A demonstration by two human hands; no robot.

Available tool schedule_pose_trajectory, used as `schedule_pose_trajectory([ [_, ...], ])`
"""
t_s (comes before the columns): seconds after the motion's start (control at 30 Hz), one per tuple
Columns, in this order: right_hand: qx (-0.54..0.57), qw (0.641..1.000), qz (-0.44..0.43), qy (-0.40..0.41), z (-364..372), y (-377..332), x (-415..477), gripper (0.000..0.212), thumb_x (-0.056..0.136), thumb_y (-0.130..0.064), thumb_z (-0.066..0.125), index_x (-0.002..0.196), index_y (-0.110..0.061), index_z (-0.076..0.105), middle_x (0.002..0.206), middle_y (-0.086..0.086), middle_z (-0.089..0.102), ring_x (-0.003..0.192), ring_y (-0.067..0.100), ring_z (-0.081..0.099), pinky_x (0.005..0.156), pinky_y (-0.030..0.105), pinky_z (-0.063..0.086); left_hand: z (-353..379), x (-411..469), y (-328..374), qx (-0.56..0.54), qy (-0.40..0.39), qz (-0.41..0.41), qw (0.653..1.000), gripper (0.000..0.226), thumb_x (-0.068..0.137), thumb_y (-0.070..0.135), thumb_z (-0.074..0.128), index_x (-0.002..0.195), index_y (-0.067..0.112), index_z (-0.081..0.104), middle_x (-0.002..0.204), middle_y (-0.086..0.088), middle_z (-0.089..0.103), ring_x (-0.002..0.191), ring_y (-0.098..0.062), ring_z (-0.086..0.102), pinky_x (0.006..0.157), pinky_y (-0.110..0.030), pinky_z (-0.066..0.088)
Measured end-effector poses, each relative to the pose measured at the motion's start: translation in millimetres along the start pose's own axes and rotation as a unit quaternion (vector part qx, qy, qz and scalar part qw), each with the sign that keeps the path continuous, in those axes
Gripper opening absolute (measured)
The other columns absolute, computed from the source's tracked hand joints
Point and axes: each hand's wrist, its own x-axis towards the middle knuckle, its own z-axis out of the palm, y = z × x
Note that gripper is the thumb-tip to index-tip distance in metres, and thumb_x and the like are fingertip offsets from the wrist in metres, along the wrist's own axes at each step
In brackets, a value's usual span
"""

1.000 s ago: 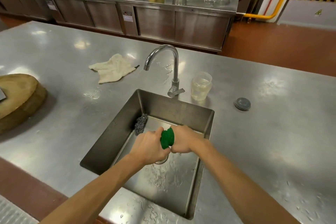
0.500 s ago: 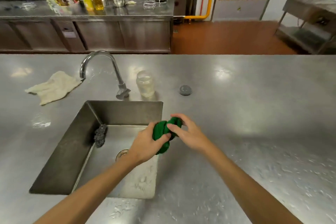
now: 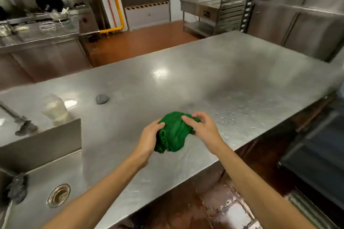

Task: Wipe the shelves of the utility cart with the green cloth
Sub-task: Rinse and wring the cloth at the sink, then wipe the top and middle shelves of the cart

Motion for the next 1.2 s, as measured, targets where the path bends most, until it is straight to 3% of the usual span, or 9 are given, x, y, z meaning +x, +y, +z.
schedule_pose_trajectory([
  [0.1,0.035,0.999,0.022,0.022,-72.1,-5.0,-23.5,0.045,0.077,-0.031,0.081,0.108,-0.017,0.052,0.118,0.016,0.063,0.097,0.024,0.069,0.079,0.049,0.060,67.8,-11.5,-1.7,-0.027,-0.015,-0.024,0.999,0.025,0.100,0.021,0.051,0.090,0.024,0.074,0.091,-0.003,0.078,0.078,-0.021,0.072,0.068,-0.036,0.054],
  [0.2,0.003,0.995,0.059,0.079,-135.2,-11.6,-50.9,0.059,0.077,-0.041,0.079,0.117,-0.012,0.049,0.103,0.009,0.065,0.078,0.018,0.067,0.069,0.034,0.060,126.6,-17.3,-5.1,-0.032,-0.056,-0.026,0.998,0.021,0.098,0.026,0.052,0.093,0.016,0.070,0.090,-0.013,0.071,0.076,-0.032,0.065,0.057,-0.033,0.043],
  [0.33,0.010,0.982,0.070,0.176,-202.5,-12.7,-80.9,0.059,0.080,-0.036,0.079,0.122,-0.009,0.049,0.073,0.006,0.055,0.055,0.013,0.052,0.050,0.026,0.048,196.3,-18.7,-10.5,-0.044,-0.163,-0.017,0.986,0.023,0.083,0.019,0.061,0.101,0.007,0.068,0.102,-0.016,0.070,0.098,-0.038,0.067,0.079,-0.046,0.054],
  [0.4,0.027,0.976,0.079,0.200,-230.5,-12.5,-93.5,0.058,0.083,-0.035,0.076,0.125,-0.007,0.049,0.079,0.008,0.060,0.064,0.015,0.059,0.060,0.028,0.056,229.8,-19.7,-11.9,-0.027,-0.227,-0.012,0.973,0.032,0.077,0.006,0.064,0.109,0.006,0.069,0.108,-0.013,0.074,0.106,-0.032,0.069,0.096,-0.046,0.052],
  [0.47,0.009,0.977,0.095,0.191,-254.4,-14.8,-107.8,0.044,0.085,-0.043,0.071,0.113,-0.014,0.055,0.094,0.011,0.071,0.082,0.015,0.066,0.080,0.035,0.058,262.4,-18.9,-15.2,0.011,-0.278,-0.013,0.961,0.061,0.062,0.003,0.075,0.121,0.009,0.064,0.111,-0.014,0.075,0.106,-0.030,0.070,0.095,-0.044,0.056],
  [0.57,0.030,0.982,0.074,0.174,-286.2,-14.3,-119.7,0.022,0.091,-0.040,0.065,0.105,-0.023,0.065,0.093,-0.003,0.077,0.086,0.005,0.072,0.072,0.023,0.057,310.6,-12.0,-23.9,0.063,-0.344,0.007,0.937,0.075,0.051,0.005,0.088,0.122,0.015,0.063,0.106,-0.008,0.076,0.100,-0.024,0.073,0.086,-0.038,0.059],
  [0.77,0.119,0.956,0.044,0.264,-377.7,-21.5,-116.7,0.025,0.087,-0.014,0.071,0.111,-0.006,0.067,0.104,0.009,0.076,0.097,0.024,0.072,0.087,0.040,0.058,404.9,26.0,-29.4,0.035,-0.462,-0.065,0.884,0.063,0.073,0.012,0.083,0.131,0.007,0.060,0.123,-0.014,0.071,0.115,-0.032,0.067,0.098,-0.048,0.054],
  [0.93,0.171,0.938,0.053,0.296,-450.1,-45.3,-96.5,0.028,0.089,-0.005,0.063,0.117,-0.003,0.066,0.110,0.018,0.072,0.103,0.034,0.069,0.082,0.040,0.058,485.2,72.3,-26.4,0.031,-0.514,-0.098,0.852,0.058,0.066,0.005,0.072,0.124,0.006,0.063,0.114,-0.013,0.073,0.102,-0.024,0.071,0.079,-0.034,0.060],
  [1.2,0.170,0.951,0.027,0.255,-529.1,-77.5,-71.2,0.044,0.081,-0.006,0.052,0.123,-0.002,0.064,0.123,0.023,0.065,0.110,0.033,0.065,0.089,0.038,0.056,601.8,123.7,-25.2,0.078,-0.598,-0.147,0.784,0.036,0.090,0.036,0.062,0.120,0.016,0.066,0.116,-0.009,0.071,0.091,-0.019,0.070,0.076,-0.034,0.050],
])
